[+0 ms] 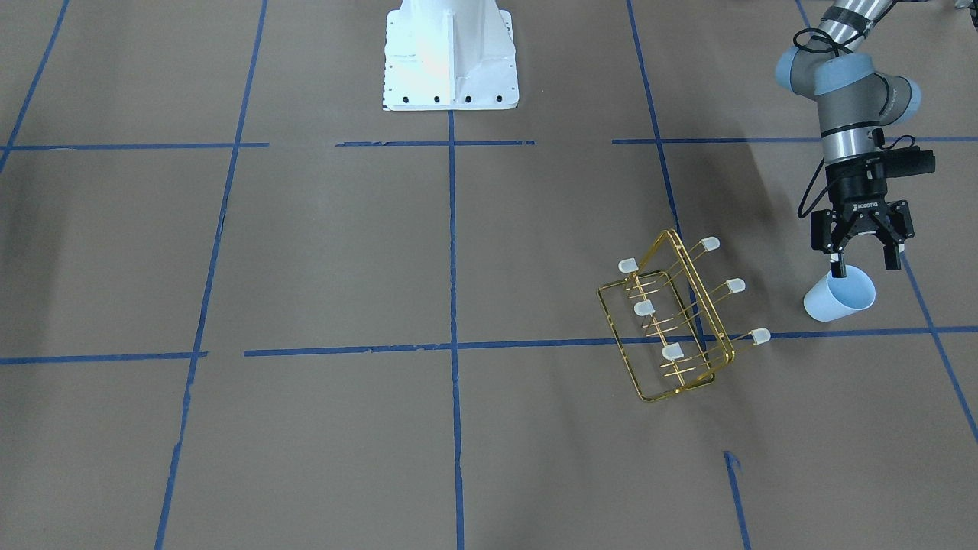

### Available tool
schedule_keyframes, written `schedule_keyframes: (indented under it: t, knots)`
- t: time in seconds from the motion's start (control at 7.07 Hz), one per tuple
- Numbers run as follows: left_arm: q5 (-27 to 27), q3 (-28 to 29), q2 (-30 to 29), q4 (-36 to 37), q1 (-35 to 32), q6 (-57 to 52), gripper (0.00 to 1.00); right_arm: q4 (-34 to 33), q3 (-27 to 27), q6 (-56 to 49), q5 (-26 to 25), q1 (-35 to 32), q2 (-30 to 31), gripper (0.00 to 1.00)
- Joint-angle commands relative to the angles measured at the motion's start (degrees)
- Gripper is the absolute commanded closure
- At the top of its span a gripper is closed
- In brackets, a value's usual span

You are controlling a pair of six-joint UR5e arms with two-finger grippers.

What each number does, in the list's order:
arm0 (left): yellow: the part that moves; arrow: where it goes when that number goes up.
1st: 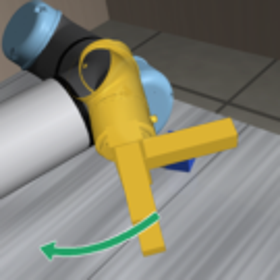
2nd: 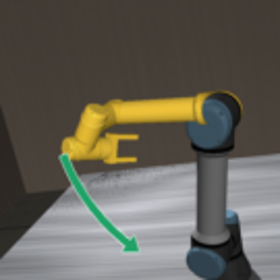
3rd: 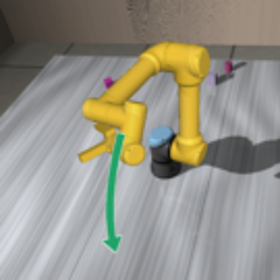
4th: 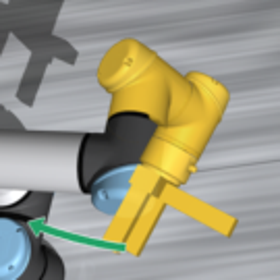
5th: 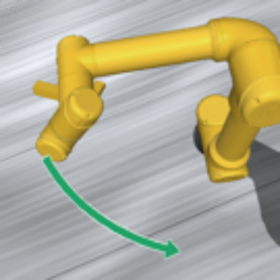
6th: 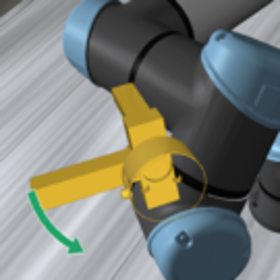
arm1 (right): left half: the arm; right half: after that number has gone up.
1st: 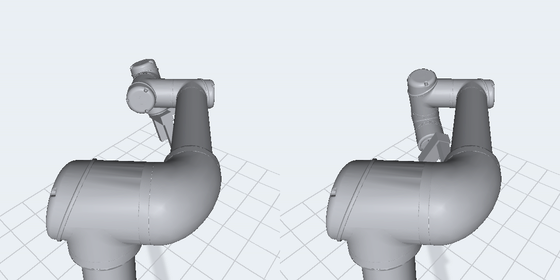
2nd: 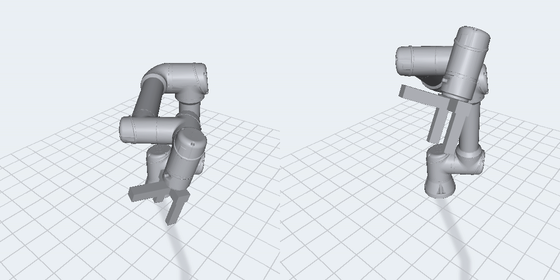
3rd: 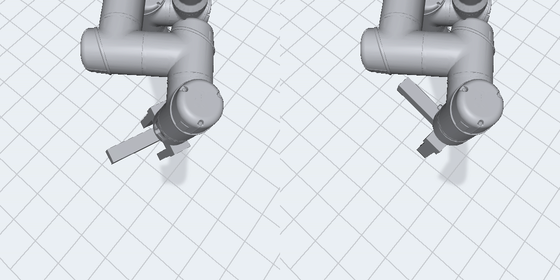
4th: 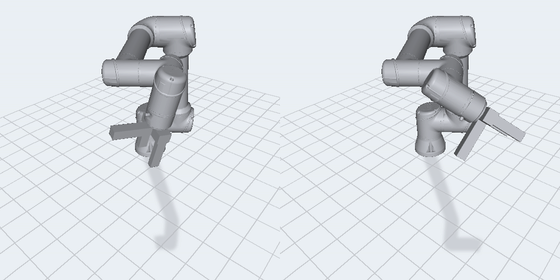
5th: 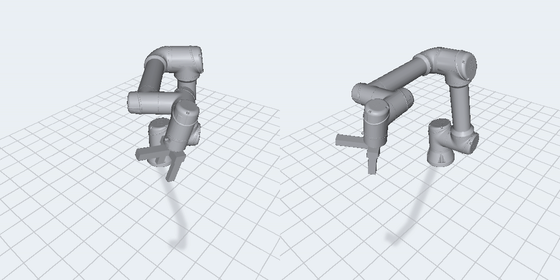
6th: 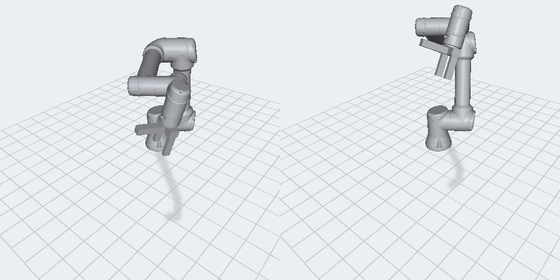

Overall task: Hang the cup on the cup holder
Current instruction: 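Move the left gripper down to the light blue cup, then close the left gripper on the rim of the light blue cup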

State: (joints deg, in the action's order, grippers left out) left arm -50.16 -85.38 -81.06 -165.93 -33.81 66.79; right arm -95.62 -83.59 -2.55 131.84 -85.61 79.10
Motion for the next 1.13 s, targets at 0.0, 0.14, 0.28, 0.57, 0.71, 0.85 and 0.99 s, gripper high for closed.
schedule_keyframes:
  t: [0.0, 0.14, 0.28, 0.57, 0.71, 0.85, 0.99]
  knots:
    - [1.2, 1.4, -1.2, 0.0, 1.7, 0.3, 0.00, 0.0, 0.0, 0.0, 0.0, 0.0, 0.0, 0.00]
    - [2.3, 1.4, -1.6, 0.0, 2.1, 0.3, 0.00, 0.0, 0.0, 0.0, 0.0, 0.0, 0.0, 0.00]
    - [2.6, 1.4, -1.7, 0.0, 2.3, 0.4, 0.00, 0.0, 0.0, 0.0, 0.0, 0.0, 0.0, 0.00]
    - [2.7, 2.9, -1.7, -1.6, 2.8, 0.7, 0.00, 0.0, 0.0, 0.0, 0.0, 0.0, 0.0, 0.00]
    - [2.7, 4.0, -2.2, -2.0, 3.0, 0.7, 0.00, 0.0, 0.0, 0.1, 0.0, 0.0, 0.0, 0.00]
    - [2.7, 5.0, -2.6, -2.3, 3.1, 0.8, 0.00, 0.0, 0.0, 0.0, 0.0, 0.0, 0.0, 0.00]
    - [2.7, 6.4, -3.6, -3.0, 3.3, 0.8, 0.00, 0.0, 0.0, 0.0, 0.0, 0.0, 0.0, 0.00]
